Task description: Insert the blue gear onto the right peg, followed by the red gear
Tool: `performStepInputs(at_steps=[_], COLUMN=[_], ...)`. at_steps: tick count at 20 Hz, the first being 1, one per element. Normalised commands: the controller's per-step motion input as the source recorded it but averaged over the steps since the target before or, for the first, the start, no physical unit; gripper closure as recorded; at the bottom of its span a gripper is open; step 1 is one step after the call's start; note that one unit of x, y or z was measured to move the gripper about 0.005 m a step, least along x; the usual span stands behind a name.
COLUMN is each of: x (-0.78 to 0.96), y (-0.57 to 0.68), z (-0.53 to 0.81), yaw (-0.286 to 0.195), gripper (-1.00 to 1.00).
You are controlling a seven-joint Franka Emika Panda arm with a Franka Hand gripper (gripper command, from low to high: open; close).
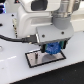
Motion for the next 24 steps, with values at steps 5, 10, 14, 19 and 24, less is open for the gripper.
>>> performStepInputs(at_steps=[5, 10, 14, 19, 24], x=[0.2, 0.09, 0.15, 0.09, 0.02], y=[-0.06, -0.01, 0.0, 0.02, 0.05], z=[-0.13, -0.22, -0.25, -0.12, 0.01], yaw=[0.0, 0.0, 0.0, 0.0, 0.0], gripper=[1.0, 1.0, 1.0, 1.0, -1.0])
